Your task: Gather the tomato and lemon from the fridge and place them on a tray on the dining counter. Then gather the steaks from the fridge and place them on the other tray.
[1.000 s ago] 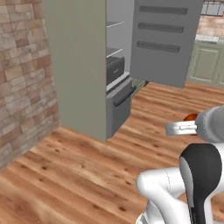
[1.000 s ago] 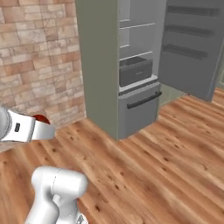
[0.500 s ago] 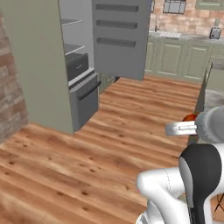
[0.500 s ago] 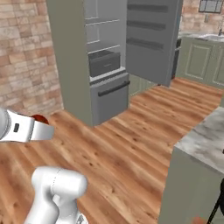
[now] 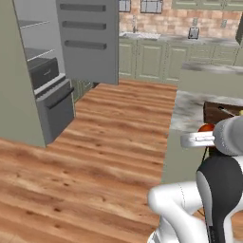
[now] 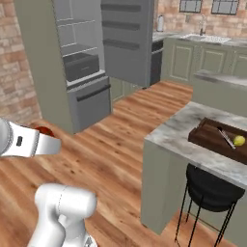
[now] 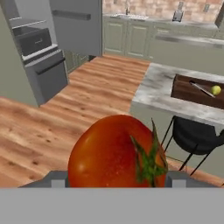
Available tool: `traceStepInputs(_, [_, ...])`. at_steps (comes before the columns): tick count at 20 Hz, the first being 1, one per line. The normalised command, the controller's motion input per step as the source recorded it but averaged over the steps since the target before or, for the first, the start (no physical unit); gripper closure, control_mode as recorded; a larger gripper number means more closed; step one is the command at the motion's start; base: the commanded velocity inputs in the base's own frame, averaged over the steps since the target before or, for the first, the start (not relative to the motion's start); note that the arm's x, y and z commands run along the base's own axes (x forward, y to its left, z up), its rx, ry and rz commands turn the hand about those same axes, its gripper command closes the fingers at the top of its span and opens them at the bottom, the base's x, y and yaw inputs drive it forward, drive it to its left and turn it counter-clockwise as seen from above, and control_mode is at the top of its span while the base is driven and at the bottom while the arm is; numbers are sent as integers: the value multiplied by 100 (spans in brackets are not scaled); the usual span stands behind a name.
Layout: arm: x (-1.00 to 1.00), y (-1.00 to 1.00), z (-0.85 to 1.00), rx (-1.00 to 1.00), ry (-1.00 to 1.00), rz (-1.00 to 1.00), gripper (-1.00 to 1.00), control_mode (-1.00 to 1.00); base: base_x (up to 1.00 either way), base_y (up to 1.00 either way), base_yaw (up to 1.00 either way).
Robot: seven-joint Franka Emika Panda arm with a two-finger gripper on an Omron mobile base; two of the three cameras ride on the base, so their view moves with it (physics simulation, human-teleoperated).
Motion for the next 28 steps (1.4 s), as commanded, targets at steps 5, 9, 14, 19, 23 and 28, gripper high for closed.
traceStepInputs(5, [0, 0, 0, 0, 0, 0, 100, 100, 1, -73, -26])
traceStepInputs(9, [0, 0, 0, 0, 0, 0, 100, 100, 12, -70, -24])
traceStepInputs(14, [0, 0, 0, 0, 0, 0, 100, 100, 27, -55, -28])
traceStepInputs(19, [0, 0, 0, 0, 0, 0, 100, 100, 53, -22, -36])
traceStepInputs(23, [0, 0, 0, 0, 0, 0, 100, 100, 62, -11, -35])
traceStepInputs(28, [0, 0, 0, 0, 0, 0, 100, 100, 77, -8, -28])
